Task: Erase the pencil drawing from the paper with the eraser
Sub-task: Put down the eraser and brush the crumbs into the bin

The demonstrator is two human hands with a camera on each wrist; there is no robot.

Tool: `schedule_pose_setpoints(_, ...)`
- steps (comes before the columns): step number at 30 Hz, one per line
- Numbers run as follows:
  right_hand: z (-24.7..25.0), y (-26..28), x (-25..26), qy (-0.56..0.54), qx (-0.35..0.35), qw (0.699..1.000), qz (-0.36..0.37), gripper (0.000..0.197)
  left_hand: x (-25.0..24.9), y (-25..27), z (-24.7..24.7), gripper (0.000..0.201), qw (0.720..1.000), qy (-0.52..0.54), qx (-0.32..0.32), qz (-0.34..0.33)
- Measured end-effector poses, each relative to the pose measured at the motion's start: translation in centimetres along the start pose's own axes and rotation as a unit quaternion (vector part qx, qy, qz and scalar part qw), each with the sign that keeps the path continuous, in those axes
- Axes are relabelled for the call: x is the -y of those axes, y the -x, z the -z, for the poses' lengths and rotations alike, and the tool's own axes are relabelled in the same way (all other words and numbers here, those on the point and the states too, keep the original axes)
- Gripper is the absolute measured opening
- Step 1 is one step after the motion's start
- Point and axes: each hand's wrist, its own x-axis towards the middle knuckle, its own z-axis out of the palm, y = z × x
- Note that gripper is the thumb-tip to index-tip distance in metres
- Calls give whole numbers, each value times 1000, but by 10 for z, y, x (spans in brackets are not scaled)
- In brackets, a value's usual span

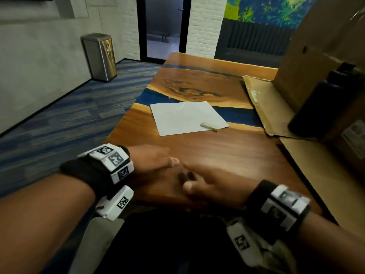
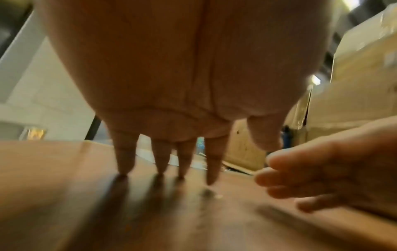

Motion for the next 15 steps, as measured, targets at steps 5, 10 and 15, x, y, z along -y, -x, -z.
schedule_pose_setpoints(5,36,-14,-50,164,-19,959,-229,79,15,0,6,56,993,34,-116,-6)
schedule_pose_setpoints(10,15,-15,-12,166,88,980,-66,68,9,-14,-5,63,994,-37,-79,69)
schedule_pose_setpoints(15,22,-37,-20,195,13,967,-162,85,18,22,-4,38,971,128,-170,-113)
